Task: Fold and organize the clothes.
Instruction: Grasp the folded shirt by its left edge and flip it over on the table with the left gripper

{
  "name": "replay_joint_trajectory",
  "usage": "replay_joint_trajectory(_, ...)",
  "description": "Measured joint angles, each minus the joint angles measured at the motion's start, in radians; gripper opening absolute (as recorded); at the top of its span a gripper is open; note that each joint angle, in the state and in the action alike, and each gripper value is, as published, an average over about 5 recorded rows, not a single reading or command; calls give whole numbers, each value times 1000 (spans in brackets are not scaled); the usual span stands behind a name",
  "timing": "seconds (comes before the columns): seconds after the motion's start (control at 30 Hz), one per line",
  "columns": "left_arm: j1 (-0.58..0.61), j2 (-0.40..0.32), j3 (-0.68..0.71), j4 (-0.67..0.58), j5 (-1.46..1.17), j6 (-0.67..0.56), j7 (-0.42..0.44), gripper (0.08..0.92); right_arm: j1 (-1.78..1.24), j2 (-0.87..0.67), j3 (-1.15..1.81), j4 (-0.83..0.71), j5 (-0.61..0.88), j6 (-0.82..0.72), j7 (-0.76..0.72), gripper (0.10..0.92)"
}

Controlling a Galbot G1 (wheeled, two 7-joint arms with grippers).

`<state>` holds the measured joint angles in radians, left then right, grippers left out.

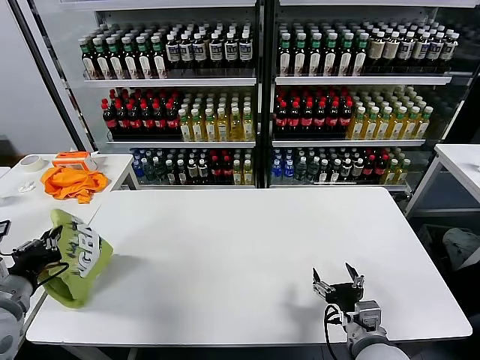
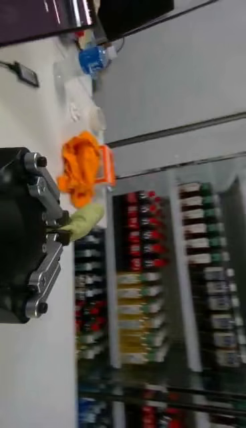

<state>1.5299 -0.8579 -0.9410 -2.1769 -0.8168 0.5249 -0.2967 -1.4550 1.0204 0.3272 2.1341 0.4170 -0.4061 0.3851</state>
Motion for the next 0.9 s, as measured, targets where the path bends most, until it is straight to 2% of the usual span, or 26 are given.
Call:
replay_joint_trajectory(0.17,-81,-122,167,-15,58,19,17,106,1,1,0,3,-4,-3,0,823)
replay_joint_trajectory(0.3,-129,-188,333,-10,94,29,26,106,4,6,-2,-1,-7,-2,-1,823)
replay_joint_trajectory(0.57,-213,-277,576,15,147,37,35,106,5,9,2,-5,-11,-2,-1,823)
replay_joint_trajectory(0.9,-308,-361,720,86,172,26,37,106,-5,3,22,-3,-10,-2,-1,823)
